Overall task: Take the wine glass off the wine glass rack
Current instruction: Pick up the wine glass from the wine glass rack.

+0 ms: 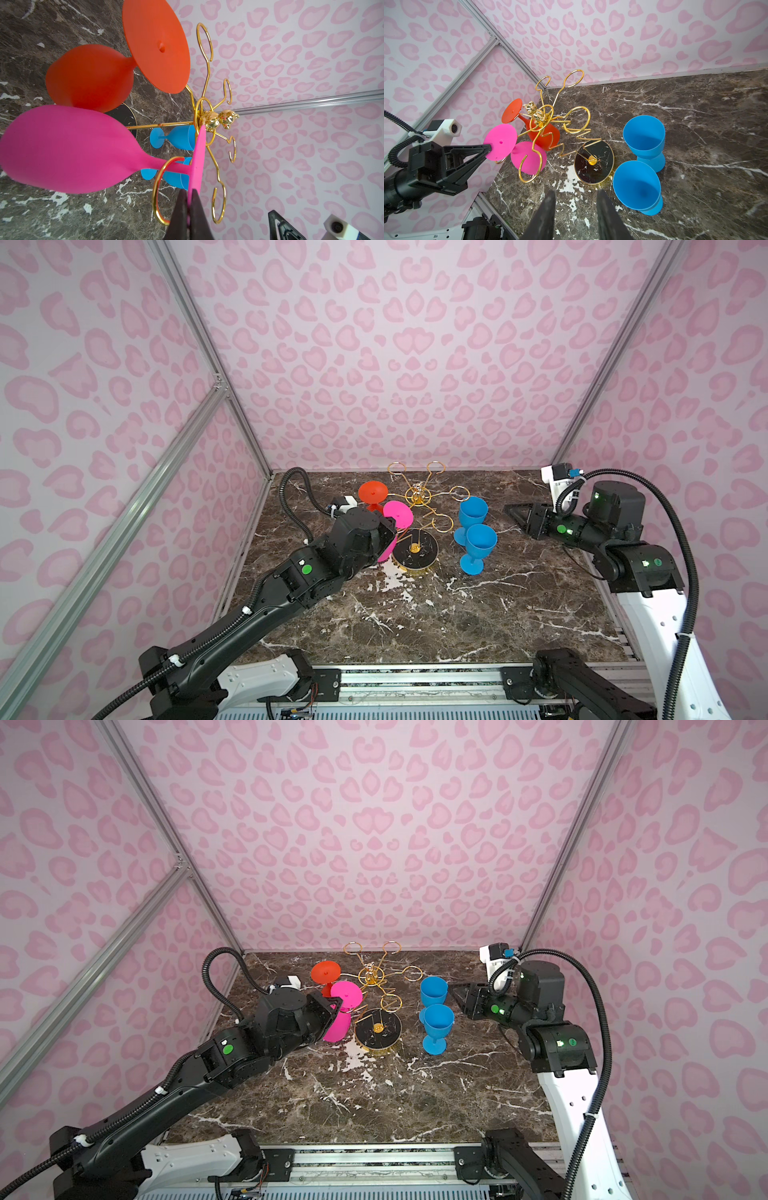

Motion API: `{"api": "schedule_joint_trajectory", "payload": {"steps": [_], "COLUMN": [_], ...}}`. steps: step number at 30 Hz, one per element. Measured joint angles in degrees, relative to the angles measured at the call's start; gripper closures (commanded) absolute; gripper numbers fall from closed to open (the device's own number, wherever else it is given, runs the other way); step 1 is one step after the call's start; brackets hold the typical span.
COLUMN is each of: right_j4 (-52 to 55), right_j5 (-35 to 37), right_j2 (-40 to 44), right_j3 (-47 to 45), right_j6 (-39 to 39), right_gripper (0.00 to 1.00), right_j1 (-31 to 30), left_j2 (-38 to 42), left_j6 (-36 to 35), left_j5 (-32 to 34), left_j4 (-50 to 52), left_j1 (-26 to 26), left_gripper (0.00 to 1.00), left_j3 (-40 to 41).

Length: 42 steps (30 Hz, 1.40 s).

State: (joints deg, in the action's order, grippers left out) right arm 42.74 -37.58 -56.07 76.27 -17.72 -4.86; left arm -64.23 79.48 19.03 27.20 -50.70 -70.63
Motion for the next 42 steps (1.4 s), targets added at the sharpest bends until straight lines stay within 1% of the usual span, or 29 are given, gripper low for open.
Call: {"api": "schedule_joint_trajectory", "payload": {"steps": [24, 42], "right_j4": [0.0, 0.0], "right_j5": [-0.2, -0.2], "right_j2": [0.8, 1.1], "right_j3": [-0.3, -0.9], "right_j6": [0.0, 0.0], "right_gripper": [0.65, 0.65], "right_j1": [0.4, 0.5], "left_j2": [-2.0, -1.6], "left_j6": [0.0, -0.6], "left_j5": [-0.5, 1.4], "left_j4": [-2.0, -2.0], "left_j1": [0.3, 0.5], "left_gripper": [0.97, 0.96], "left_j3": [-0.6, -0.6]}}
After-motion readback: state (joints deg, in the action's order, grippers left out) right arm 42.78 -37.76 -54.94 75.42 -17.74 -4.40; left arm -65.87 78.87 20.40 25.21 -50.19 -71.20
